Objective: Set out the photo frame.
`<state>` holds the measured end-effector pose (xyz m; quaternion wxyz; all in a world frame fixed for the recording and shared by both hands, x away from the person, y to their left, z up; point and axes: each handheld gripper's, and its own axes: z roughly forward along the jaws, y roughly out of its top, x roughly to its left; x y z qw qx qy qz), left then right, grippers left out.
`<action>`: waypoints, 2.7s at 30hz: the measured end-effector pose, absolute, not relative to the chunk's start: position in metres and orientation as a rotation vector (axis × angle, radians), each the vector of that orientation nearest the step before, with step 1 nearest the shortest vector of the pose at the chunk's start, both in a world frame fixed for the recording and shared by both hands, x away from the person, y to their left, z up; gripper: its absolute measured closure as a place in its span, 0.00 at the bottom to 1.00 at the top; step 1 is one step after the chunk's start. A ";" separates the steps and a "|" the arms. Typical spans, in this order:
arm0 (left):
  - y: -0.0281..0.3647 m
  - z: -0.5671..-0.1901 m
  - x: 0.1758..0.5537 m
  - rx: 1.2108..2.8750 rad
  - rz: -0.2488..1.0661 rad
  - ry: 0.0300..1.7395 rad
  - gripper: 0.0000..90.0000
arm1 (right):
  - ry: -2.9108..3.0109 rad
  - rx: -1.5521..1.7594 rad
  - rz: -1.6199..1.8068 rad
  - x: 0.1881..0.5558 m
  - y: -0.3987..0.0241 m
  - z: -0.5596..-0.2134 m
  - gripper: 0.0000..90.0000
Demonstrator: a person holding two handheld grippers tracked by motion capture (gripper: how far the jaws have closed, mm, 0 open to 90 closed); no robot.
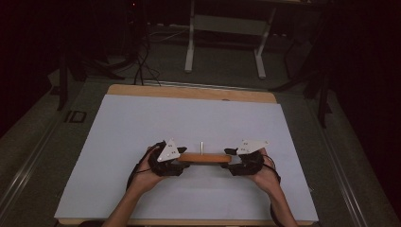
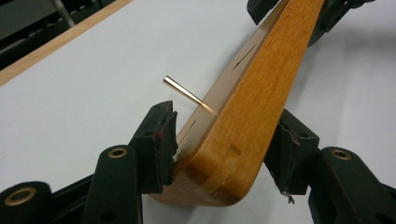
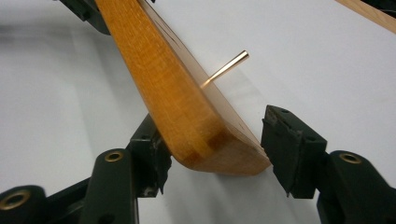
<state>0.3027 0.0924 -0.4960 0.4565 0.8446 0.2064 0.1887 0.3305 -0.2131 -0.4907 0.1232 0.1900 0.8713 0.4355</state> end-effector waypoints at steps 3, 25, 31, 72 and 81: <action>0.094 -0.497 0.304 2.079 0.456 0.516 0.52 | 2.545 0.550 1.280 0.331 -0.213 -0.491 0.50; 0.104 -0.519 0.321 2.104 0.437 0.599 0.60 | 2.528 0.626 1.360 0.347 -0.213 -0.504 0.52; 0.101 -0.519 0.322 2.129 0.478 0.591 0.61 | 2.529 0.635 1.329 0.350 -0.209 -0.510 0.52; 0.106 -0.525 0.335 2.048 0.368 0.748 0.59 | 2.494 0.864 1.513 0.361 -0.220 -0.517 0.63; 0.110 -0.527 0.335 2.051 0.360 0.775 0.62 | 2.471 0.935 1.482 0.364 -0.224 -0.521 0.64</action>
